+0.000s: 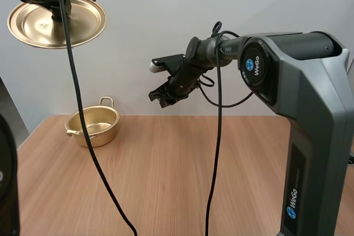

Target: Open the pot, put the car inside, and close it

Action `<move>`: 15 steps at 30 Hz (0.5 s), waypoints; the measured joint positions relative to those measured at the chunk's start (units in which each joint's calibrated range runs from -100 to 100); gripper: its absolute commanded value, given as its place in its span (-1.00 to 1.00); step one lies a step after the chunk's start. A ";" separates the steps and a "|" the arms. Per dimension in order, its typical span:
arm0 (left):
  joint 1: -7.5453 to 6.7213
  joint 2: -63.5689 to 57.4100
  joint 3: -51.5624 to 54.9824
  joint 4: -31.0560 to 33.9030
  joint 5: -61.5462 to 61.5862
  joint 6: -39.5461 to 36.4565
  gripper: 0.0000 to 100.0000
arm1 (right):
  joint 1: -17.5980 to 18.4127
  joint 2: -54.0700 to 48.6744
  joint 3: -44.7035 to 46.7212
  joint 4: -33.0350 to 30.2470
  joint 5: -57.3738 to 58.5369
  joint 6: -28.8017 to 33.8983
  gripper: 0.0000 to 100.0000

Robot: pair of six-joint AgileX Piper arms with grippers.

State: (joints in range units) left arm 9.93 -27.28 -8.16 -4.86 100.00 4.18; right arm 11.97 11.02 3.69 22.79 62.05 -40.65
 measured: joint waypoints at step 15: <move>0.00 -10.32 7.64 7.53 0.00 -0.39 -1.00 | 6.90 -1.39 -0.10 1.63 -5.10 -2.56 -1.00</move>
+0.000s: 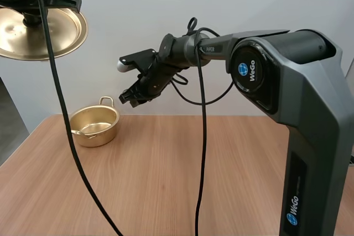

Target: Open the pot, put the car inside, and close it

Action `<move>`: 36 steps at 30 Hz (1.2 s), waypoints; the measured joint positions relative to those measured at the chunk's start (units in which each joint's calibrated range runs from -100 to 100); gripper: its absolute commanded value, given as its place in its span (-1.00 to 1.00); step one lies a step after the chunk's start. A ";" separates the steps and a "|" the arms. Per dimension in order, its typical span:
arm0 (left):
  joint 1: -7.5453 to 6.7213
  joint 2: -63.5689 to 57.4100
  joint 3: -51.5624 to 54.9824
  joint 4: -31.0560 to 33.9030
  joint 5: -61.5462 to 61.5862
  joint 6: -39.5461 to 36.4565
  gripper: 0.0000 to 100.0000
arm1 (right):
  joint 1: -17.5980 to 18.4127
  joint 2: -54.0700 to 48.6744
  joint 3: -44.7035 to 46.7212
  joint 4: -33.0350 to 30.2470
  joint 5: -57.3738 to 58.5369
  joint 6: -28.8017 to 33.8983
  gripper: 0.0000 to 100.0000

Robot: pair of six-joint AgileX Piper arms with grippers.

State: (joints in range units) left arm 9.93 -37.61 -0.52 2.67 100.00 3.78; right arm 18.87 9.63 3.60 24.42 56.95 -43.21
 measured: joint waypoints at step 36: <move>0.00 -2.55 0.00 -1.58 0.00 -4.14 -1.00 | 5.36 24.13 -29.36 -4.65 4.66 -1.19 -1.00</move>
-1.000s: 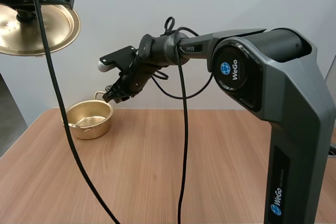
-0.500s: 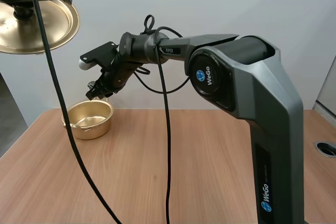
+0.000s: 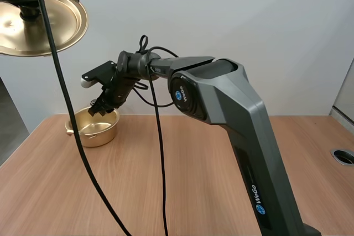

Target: Open the pot, put the car inside, and close it

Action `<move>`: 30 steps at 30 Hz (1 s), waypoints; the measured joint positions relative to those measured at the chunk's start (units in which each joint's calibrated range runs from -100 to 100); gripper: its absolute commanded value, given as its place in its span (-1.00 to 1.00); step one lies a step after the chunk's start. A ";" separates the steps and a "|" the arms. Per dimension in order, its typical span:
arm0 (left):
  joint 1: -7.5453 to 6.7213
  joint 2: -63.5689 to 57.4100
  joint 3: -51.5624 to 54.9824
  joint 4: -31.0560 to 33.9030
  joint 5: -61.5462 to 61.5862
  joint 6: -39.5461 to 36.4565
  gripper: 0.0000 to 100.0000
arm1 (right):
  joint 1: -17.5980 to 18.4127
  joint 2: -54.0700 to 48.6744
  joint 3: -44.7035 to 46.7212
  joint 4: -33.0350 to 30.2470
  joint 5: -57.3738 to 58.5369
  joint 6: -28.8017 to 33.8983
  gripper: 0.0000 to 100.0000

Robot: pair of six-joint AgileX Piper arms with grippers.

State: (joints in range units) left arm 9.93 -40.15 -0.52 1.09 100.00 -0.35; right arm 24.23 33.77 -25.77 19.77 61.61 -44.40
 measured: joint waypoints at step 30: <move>0.00 0.00 0.00 -1.77 0.00 0.35 -1.00 | 3.03 7.48 -8.29 -6.76 -1.63 0.02 -1.00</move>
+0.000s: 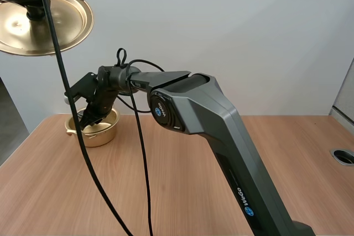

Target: Open the pot, put the car inside, and close it

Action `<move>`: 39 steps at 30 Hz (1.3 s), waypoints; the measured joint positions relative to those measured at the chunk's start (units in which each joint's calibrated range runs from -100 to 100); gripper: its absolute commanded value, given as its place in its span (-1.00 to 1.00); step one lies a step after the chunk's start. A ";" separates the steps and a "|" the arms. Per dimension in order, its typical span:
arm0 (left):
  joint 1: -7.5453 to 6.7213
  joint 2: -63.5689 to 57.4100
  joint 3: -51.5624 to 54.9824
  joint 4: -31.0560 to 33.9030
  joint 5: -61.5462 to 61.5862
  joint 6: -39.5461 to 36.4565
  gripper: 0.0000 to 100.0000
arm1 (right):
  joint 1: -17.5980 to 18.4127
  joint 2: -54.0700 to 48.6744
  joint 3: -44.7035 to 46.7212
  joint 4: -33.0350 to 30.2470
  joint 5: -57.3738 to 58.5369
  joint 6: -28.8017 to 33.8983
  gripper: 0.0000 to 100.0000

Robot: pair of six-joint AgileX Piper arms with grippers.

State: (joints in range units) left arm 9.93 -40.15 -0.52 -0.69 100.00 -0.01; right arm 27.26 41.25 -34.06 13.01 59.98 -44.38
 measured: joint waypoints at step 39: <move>0.00 0.00 0.00 0.00 0.00 1.90 -1.00 | 0.08 0.00 0.00 -11.82 -1.33 6.78 0.92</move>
State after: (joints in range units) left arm 9.93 -40.15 -0.52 -0.69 100.00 1.90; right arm 27.34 41.25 -34.06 1.20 58.66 -37.60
